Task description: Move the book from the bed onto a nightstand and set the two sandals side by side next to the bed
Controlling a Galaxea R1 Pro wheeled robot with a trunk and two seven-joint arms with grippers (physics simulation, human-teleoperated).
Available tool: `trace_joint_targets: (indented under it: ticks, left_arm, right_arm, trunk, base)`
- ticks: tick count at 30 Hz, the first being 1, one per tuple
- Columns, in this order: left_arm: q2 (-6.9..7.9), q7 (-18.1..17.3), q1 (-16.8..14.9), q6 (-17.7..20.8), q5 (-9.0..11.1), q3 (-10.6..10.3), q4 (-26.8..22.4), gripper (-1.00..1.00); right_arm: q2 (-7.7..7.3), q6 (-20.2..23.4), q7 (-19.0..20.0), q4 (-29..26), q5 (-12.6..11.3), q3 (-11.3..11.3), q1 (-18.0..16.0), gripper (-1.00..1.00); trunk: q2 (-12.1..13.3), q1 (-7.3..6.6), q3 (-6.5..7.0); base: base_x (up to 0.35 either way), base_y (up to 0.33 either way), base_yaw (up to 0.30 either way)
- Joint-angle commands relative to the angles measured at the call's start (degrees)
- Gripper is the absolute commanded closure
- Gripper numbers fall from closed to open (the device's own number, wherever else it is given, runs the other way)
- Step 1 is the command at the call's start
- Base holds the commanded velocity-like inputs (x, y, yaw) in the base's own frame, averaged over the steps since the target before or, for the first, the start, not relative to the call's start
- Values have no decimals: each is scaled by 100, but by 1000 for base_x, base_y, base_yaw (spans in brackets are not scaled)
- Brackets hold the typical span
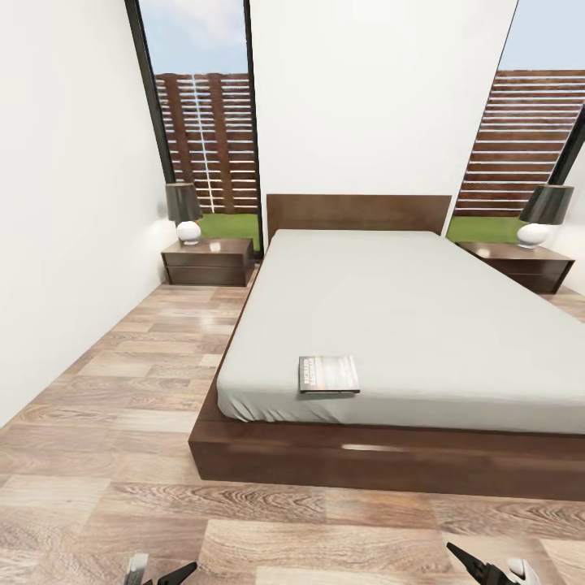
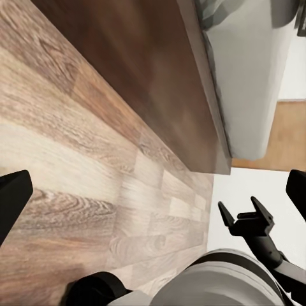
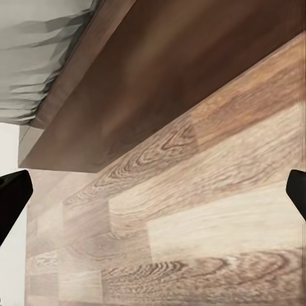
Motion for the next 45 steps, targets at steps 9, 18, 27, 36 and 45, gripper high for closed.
trace_joint_targets:
  ticks: [9,18,27,36,45]
  left_arm:
    - [-5,-16,1,63,3,17,1,-100]
    - [-26,-16,2,29,7,21,-13,-100]
    - [-48,-16,2,-137,5,19,-32,-100]
    - [-27,136,2,-170,11,52,-34,-100]
    - [96,731,10,-154,32,88,-134,-100]
  right_arm:
    - [16,-62,-210,16,-72,0,-8,-100]
    - [15,-117,-235,17,-74,-31,-8,-100]
    - [30,-147,-245,20,-62,-33,-8,-100]
    - [56,-234,-246,24,-50,-31,-8,-100]
    - [61,-245,-303,25,-57,-30,-8,-100]
  trunk:
    - [-2,-1,-5]
    - [-2,-1,-5]
    - [-2,-1,-5]
    - [-2,-1,-5]
    - [-2,-1,-5]
  base:
    - [0,0,0]
    - [0,0,0]
    - [0,0,0]
    - [0,0,0]
    - [0,0,0]
